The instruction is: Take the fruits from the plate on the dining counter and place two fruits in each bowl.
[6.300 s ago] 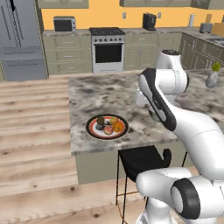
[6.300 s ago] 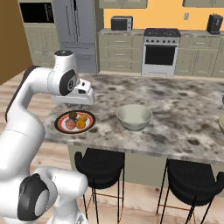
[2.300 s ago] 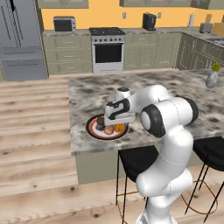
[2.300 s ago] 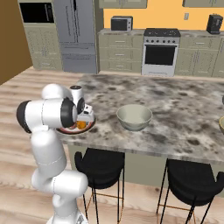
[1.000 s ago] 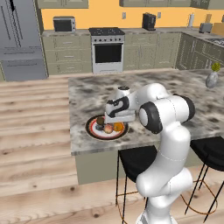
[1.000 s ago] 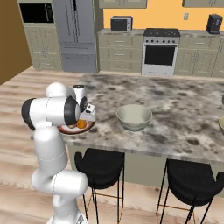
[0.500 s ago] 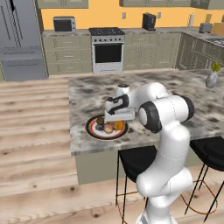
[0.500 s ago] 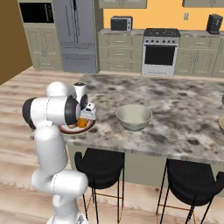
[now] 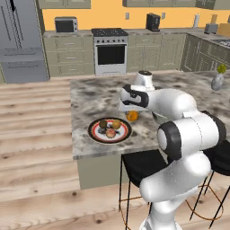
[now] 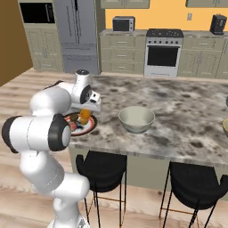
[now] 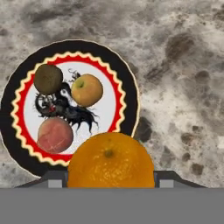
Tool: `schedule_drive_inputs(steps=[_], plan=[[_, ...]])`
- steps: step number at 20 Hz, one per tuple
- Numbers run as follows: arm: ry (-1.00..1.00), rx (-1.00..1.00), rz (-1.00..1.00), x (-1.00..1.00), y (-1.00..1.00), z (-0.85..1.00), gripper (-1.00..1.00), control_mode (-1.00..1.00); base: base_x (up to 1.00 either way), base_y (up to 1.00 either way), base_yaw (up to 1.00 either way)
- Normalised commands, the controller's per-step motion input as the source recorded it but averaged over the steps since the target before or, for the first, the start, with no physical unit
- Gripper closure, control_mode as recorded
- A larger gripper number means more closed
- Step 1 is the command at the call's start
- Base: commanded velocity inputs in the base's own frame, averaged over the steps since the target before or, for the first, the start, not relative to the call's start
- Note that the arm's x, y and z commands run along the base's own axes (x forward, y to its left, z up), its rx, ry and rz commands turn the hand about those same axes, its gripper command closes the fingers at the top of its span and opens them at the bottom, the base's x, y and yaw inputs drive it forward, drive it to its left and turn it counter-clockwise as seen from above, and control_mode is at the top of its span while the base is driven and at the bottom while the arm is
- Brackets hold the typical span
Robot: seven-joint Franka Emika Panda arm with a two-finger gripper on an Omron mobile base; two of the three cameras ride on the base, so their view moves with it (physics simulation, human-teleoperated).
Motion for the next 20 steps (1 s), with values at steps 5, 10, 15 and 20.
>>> schedule_drive_inputs(steps=[5,10,15,20], plan=[[-0.11,-0.01,0.00,-0.04,-0.94,0.33,1.00,-1.00,0.00,0.00,0.00],[0.00,-0.05,0.00,0.34,-0.90,0.35,1.00,-1.00,0.00,0.00,0.00],[0.10,-0.10,0.00,0.81,-0.78,0.35,1.00,-1.00,0.00,0.00,0.00],[0.24,-0.08,0.00,0.50,-0.52,-0.16,1.00,-1.00,0.00,0.00,0.00]])
